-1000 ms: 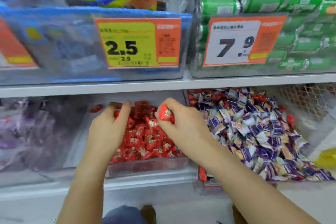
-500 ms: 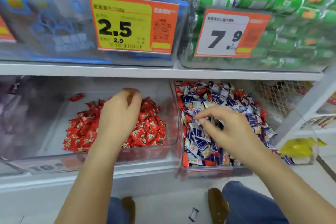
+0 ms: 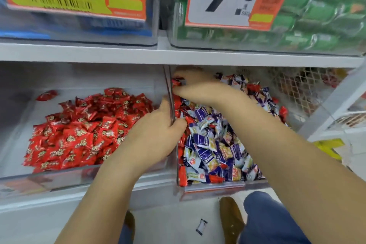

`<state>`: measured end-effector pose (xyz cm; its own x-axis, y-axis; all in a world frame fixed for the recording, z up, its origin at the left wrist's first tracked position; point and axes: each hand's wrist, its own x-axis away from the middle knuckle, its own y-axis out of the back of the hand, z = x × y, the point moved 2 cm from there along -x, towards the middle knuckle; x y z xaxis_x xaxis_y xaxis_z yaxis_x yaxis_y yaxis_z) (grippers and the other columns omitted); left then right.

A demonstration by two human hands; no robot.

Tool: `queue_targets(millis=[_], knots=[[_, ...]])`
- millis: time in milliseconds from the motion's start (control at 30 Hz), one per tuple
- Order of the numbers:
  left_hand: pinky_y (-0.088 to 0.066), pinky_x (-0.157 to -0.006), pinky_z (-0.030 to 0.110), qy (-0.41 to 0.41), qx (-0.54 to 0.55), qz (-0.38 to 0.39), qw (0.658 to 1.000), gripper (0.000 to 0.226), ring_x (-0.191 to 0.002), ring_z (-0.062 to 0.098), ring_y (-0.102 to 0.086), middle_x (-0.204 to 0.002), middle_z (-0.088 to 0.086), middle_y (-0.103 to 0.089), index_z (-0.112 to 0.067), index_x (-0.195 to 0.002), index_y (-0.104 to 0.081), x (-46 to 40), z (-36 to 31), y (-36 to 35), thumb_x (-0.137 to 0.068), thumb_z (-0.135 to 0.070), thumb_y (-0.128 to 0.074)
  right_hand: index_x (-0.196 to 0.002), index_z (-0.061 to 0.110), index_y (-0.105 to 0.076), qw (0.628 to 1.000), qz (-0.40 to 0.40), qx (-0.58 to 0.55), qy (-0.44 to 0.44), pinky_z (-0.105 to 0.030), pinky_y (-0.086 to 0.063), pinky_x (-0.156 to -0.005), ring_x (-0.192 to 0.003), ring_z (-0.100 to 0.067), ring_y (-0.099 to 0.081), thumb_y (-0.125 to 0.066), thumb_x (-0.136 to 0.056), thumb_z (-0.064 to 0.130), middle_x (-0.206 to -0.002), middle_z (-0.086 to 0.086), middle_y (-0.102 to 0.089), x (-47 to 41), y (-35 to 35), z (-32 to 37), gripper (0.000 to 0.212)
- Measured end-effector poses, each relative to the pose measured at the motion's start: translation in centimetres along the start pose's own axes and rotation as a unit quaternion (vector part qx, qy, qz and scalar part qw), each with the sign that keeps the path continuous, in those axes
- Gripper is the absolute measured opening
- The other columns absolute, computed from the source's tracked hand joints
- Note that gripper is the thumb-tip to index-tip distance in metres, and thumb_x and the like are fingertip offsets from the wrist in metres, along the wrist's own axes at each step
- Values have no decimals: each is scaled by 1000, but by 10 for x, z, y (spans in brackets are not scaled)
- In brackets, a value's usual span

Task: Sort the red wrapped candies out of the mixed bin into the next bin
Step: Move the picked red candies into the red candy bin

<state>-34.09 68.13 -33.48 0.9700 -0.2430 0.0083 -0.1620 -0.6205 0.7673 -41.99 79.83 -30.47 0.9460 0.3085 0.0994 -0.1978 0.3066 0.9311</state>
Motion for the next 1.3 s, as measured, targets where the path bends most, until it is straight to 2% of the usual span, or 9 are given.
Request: queue_targets(millis=[100, 200, 300, 433, 700, 833, 933, 1100, 1300], knots=[[-39, -62, 34, -5, -7, -3, 1000, 46, -73, 17, -53, -80, 0, -57, -22, -138, -32, 1, 1, -2, -94, -34, -39, -136, 20, -46, 994, 106, 6, -21, -31, -41, -103, -125, -24, -48, -65, -84, 39, -140, -2, -49, -15, -5, -5, 59], [-40, -62, 35, 2, 0, -5, 1000, 36, -72, 16, -54, -79, 0, -56, -21, -127, -39, 0, 1, -2, -93, -32, -40, -134, 25, -49, 980, 166, 107, -20, -33, -46, -97, -119, -23, -51, -69, -80, 44, -136, -1, -50, -16, -8, -5, 61], [-41, -66, 35, 4, -2, 1, 1000, 43, -79, 22, -54, -85, 3, -57, -19, -135, -36, 1, 0, -2, -94, -34, -39, -120, 18, -60, 955, 137, 263, 4, -24, -47, -62, -91, -21, -59, -59, -87, 42, -118, -6, -61, -14, -9, -4, 41], [-44, -73, 36, 14, -13, 14, 1000, 52, -86, 26, -53, -93, 7, -59, -16, -143, -27, 1, -2, 0, -95, -34, -37, -121, 20, -58, 940, 47, 337, 15, -29, -46, -73, -100, -26, -58, -52, -89, 39, -119, -7, -58, 16, 5, -30, 38], [-45, -85, 36, 48, -35, 32, 998, 56, -105, 29, -54, -123, 12, -57, -17, -145, -29, 1, -4, 0, -94, -37, -40, -116, 21, -63, 984, -112, 137, -30, -38, -36, -100, -122, -30, -47, -59, -88, 45, -133, -7, -54, 107, 17, -106, 37], [-41, -87, 40, 27, -107, -56, 992, 52, -109, 34, -50, -120, 16, -54, -8, -128, -45, 0, -11, 2, -92, -45, -42, -120, 36, -60, 982, -169, -43, -65, -33, -20, -111, -139, -14, -27, -64, -80, 51, -147, 3, -39, 142, 16, -118, 44], [-36, -82, 38, -49, -120, -135, 982, 41, -104, 33, -48, -110, 15, -56, -9, -121, -51, 2, -35, 4, -93, -38, -46, -109, 40, -63, 962, -239, -116, -62, -28, -24, -109, -133, -4, -33, -64, -84, 41, -135, 14, -47, 163, 14, -128, 25], [-33, -91, 27, -145, -82, -143, 976, 38, -114, 19, -50, -122, -3, -58, -21, -125, -58, -2, -68, -12, -94, -36, -42, -96, 42, -66, 925, -305, -212, -81, -5, -33, -89, -109, 13, -49, -63, -89, 32, -114, 24, -59, 189, 13, -148, 13], [-32, -96, 21, -176, -93, -97, 975, 38, -121, 15, -46, -134, -4, -52, -22, -134, -50, -10, -94, -58, -98, -17, -39, -92, 49, -60, 926, -306, -178, -129, -16, -39, -73, -91, 3, -55, -59, -90, 33, -103, 18, -63, 194, 12, -162, 16]])
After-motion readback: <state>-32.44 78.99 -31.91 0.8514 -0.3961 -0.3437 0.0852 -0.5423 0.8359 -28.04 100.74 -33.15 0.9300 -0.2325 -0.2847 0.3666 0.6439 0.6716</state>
